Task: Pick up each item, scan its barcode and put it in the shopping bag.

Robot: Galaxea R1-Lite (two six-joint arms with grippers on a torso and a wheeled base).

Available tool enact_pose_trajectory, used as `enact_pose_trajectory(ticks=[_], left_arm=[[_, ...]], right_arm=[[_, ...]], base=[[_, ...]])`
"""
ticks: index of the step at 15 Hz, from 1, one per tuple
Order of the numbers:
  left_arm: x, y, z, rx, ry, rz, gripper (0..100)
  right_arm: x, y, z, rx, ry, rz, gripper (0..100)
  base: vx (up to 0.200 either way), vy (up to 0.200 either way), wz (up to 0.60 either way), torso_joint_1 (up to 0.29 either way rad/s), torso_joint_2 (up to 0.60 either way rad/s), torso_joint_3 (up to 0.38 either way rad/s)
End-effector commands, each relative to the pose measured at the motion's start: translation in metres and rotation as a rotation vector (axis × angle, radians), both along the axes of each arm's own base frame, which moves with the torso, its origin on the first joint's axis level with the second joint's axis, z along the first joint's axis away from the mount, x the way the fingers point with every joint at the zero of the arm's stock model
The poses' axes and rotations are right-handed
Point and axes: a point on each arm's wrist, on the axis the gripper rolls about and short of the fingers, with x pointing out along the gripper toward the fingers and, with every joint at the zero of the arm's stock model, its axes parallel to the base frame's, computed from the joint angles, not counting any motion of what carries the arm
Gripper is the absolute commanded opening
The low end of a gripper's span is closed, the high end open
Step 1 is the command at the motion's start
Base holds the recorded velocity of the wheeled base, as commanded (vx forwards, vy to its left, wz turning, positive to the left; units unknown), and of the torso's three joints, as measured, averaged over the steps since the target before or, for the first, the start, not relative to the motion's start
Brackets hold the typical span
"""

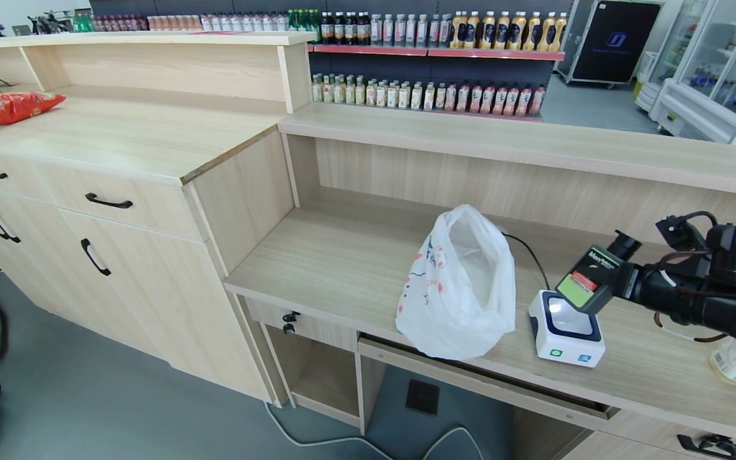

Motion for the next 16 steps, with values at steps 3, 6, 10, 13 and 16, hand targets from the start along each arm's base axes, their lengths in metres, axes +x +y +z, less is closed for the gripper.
enact_pose_trajectory(ticks=[3, 6, 10, 13, 16], left_arm=[[0.0000, 0.0000, 0.0000, 0.001, 0.000, 0.000, 0], [0.0000, 0.0000, 0.0000, 0.001, 0.000, 0.000, 0], [0.0000, 0.0000, 0.0000, 0.001, 0.000, 0.000, 0], [0.0000, 0.0000, 0.0000, 0.000, 0.000, 0.000, 0], [0.0000, 0.0000, 0.0000, 0.001, 0.000, 0.000, 0]], right_arm=[[0.0064, 0.0072, -0.0072, -0.028, -0.015, 0.034, 0], [0.0090, 0.0129, -0.0106, -0.029, -0.021, 0.051, 0], [0.0119, 0.0125, -0.0109, -0.029, -0.025, 0.053, 0], [0.0120, 0.0125, -0.0151, -0.028, -0.013, 0.051, 0], [0.0126, 0.0119, -0.0149, -0.028, -0.015, 0.050, 0]], base=[[0.000, 0.000, 0.00, 0.000, 0.00, 0.000], [0.000, 0.000, 0.00, 0.000, 0.00, 0.000], [0.000, 0.000, 0.00, 0.000, 0.00, 0.000], [0.000, 0.000, 0.00, 0.000, 0.00, 0.000], [0.000, 0.000, 0.00, 0.000, 0.00, 0.000]])
